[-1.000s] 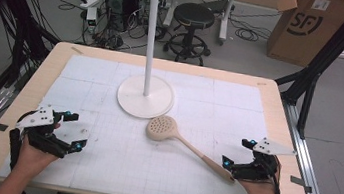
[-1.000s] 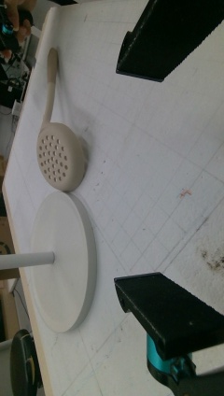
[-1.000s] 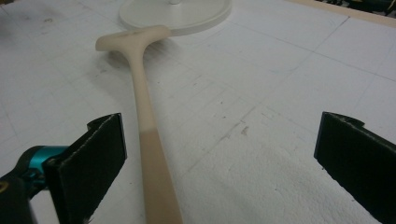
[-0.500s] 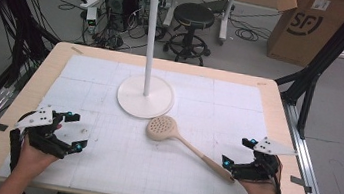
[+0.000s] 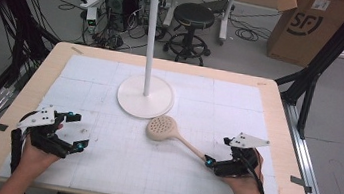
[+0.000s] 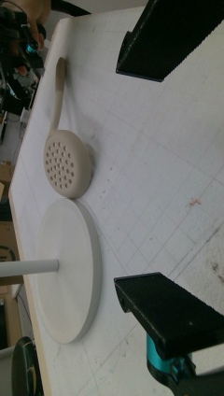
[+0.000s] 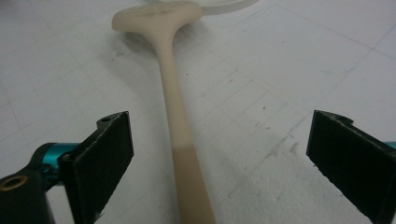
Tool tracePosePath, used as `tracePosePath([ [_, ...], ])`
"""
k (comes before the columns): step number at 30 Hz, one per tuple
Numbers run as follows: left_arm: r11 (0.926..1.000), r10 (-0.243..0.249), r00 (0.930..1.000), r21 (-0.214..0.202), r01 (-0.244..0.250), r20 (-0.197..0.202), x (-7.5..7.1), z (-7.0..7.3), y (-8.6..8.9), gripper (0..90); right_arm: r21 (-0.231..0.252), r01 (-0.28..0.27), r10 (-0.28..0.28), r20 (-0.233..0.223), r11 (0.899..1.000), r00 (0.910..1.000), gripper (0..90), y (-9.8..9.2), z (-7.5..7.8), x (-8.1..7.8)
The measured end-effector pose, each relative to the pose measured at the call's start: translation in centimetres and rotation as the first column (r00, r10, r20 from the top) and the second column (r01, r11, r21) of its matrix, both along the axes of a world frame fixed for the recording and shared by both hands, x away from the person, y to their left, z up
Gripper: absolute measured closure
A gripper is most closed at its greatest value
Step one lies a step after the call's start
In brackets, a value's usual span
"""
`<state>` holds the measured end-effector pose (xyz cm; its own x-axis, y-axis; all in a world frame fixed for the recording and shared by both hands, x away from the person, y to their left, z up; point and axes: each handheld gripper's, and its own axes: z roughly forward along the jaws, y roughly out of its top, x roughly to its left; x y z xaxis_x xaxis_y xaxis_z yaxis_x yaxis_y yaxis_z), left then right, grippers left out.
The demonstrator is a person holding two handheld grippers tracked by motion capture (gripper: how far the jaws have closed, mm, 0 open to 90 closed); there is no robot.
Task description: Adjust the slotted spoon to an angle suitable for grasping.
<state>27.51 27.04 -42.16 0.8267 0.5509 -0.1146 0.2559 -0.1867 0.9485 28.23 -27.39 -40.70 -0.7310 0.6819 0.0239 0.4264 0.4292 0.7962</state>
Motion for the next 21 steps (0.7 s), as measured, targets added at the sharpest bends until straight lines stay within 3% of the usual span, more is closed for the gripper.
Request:
tracePosePath([
  [2, 1.0, 0.004, 1.0, 0.005, -0.004, 0.002, -0.1, 0.0, -0.1, 1.8, -0.027, -0.018, 0.017, -0.017, 0.999, 0.9997, 14.4, 0.6, -0.3, 0.2],
  [5, 0.9998, 0.017, 0.9998, 0.005, -0.017, 0.01, -0.1, 0.1, 0.0, 1.8, -0.066, -0.005, 0.004, -0.028, 0.998, 0.9996, 16.6, 1.7, -0.9, 0.4],
  [9, 0.9998, 0.015, 0.9998, 0.01, -0.015, 0.011, -0.1, 0.1, 0.1, 1.8, -0.076, 0.006, -0.012, -0.071, 0.997, 0.9974, 28.3, 2.2, -1.5, 0.8],
  [17, 0.9998, 0.016, 0.9998, 0.012, -0.016, 0.009, 0.0, 0.0, 0.0, 1.8, -0.115, 0.002, -0.013, -0.095, 0.993, 0.9954, 32.5, 2.6, -1.9, 0.9],
  [21, 0.9996, 0.021, 0.9998, 0.019, -0.021, 0.002, 0.0, 0.0, 0.0, 1.8, -0.133, -0.011, -0.003, -0.106, 0.991, 0.9944, 41.8, 3.0, -2.1, 1.0],
])
